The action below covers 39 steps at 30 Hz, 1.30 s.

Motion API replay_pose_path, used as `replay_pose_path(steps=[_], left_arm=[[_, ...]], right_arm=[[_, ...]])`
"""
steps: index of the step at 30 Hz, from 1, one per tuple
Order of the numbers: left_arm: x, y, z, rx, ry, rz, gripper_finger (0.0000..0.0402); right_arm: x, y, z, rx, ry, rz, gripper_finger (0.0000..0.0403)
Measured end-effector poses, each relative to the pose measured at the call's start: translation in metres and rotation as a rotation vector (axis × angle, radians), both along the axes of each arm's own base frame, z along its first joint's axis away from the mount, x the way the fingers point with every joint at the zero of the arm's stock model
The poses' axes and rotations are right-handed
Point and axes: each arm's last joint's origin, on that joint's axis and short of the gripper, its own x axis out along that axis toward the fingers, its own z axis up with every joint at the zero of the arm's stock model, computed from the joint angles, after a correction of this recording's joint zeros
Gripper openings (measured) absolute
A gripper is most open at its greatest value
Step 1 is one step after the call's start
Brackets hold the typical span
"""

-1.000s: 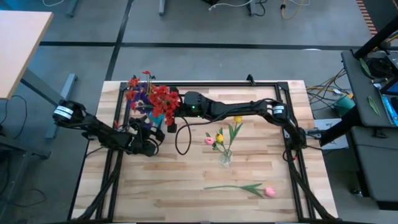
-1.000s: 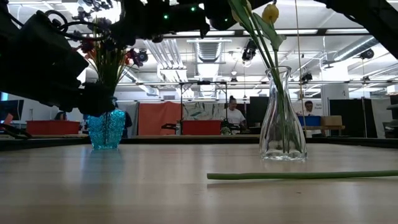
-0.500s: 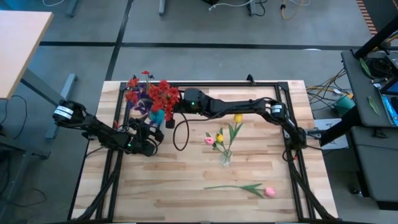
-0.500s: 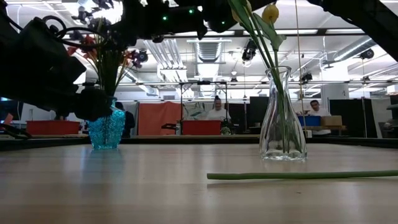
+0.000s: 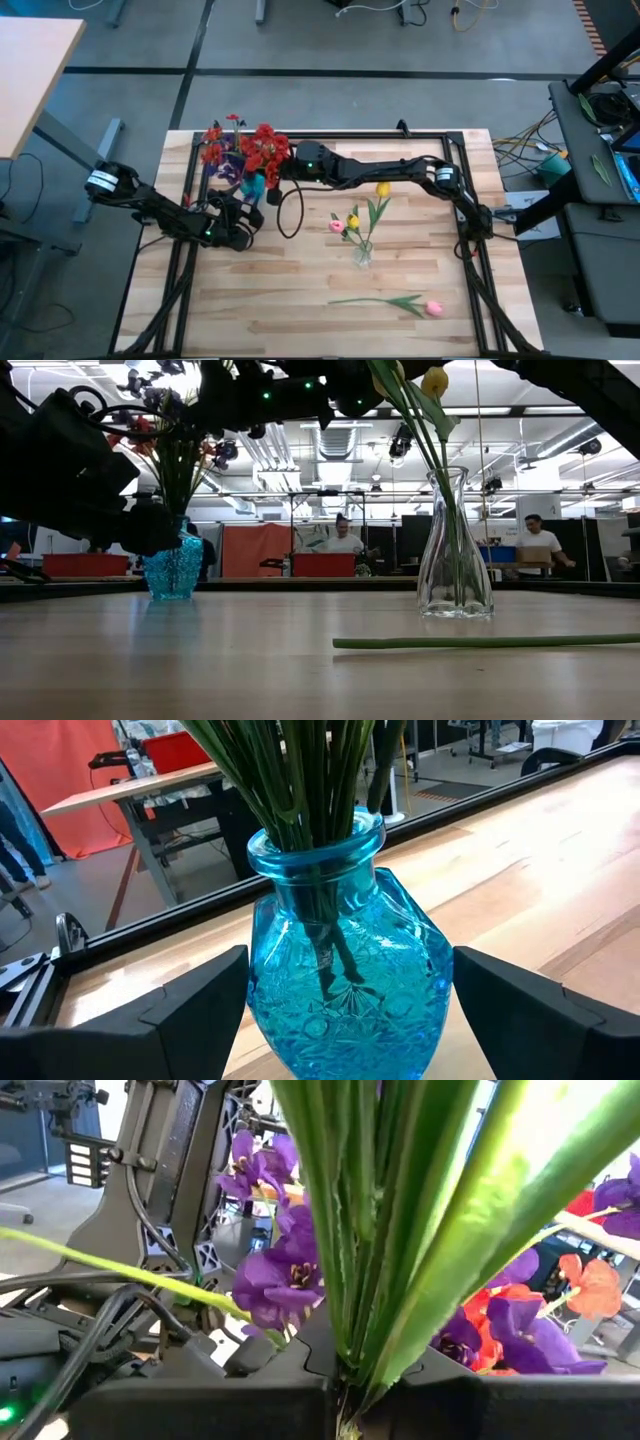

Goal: Sort flowers into vase by color
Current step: Put the red flowers into the blue vase

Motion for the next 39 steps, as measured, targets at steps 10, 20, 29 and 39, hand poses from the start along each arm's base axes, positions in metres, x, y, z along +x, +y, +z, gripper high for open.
replay_pose_path(steps=[10, 20, 29, 39], left_arm=[[0.0, 0.0, 0.0, -0.008, 0.0, -0.006, 0.0326], [0.001, 0.0, 0.0, -0.009, 0.01, -0.013, 0.0326], [0.001, 0.0, 0.0, -0.01, 0.013, -0.016, 0.0326], [0.005, -0.002, 0.002, -0.021, 0.025, -0.052, 0.0321]], right_arm=[[0.0, 0.0, 0.001, -0.03, -0.024, 0.001, 0.0009], [0.003, -0.001, -0.015, -0.026, -0.003, -0.001, 0.0009], [0.003, -0.006, -0.015, 0.08, -0.016, -0.013, 0.0009], [0.006, -0.007, -0.027, 0.096, 0.01, -0.014, 0.0009]])
